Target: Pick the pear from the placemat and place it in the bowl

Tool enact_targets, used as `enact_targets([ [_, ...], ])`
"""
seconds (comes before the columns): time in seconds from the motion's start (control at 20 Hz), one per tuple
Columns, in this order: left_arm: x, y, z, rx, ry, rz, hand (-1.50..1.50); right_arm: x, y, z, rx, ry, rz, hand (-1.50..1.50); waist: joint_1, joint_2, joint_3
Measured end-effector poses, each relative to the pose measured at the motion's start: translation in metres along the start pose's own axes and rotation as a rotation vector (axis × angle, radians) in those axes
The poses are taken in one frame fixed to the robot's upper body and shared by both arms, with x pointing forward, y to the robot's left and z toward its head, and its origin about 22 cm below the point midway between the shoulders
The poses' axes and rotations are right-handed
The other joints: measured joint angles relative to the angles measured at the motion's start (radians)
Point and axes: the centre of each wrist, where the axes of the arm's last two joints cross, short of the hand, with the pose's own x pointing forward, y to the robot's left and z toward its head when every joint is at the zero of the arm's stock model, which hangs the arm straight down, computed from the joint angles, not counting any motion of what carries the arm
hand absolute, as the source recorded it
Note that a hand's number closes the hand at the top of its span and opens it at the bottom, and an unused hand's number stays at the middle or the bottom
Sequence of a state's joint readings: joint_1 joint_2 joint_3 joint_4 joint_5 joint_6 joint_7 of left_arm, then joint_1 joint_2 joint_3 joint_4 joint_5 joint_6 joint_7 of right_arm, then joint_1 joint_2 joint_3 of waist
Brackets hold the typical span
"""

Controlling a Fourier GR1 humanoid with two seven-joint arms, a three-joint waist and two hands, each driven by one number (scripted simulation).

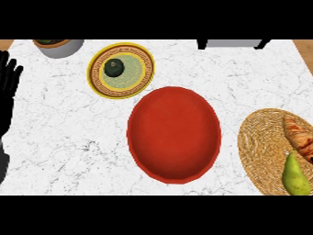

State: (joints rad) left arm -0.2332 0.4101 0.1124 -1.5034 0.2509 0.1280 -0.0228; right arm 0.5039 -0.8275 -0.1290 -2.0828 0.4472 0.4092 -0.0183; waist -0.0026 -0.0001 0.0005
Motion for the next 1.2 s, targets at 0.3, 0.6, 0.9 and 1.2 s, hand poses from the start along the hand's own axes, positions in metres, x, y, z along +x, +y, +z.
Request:
enact_targets([
  [0.3,-0.005,-0.001,0.000,-0.004,0.000,-0.001,0.00,-0.015,0.012,-0.022,-0.005,0.026,0.001,-1.50,0.001,0.000,0.000],
  [0.6,-0.011,-0.004,0.000,0.001,0.004,0.002,0.00,-0.035,0.026,-0.039,-0.008,-0.006,-0.015,-1.50,0.000,0.000,0.000],
  [0.9,-0.004,-0.003,-0.004,-0.002,0.008,-0.002,0.00,-0.034,0.035,-0.048,-0.014,-0.047,-0.006,-1.50,-0.001,0.000,0.000],
  [1.2,-0.011,0.005,0.004,-0.005,-0.001,0.000,0.00,-0.035,0.046,-0.063,0.005,-0.028,0.009,-1.50,0.001,0.000,-0.001],
])
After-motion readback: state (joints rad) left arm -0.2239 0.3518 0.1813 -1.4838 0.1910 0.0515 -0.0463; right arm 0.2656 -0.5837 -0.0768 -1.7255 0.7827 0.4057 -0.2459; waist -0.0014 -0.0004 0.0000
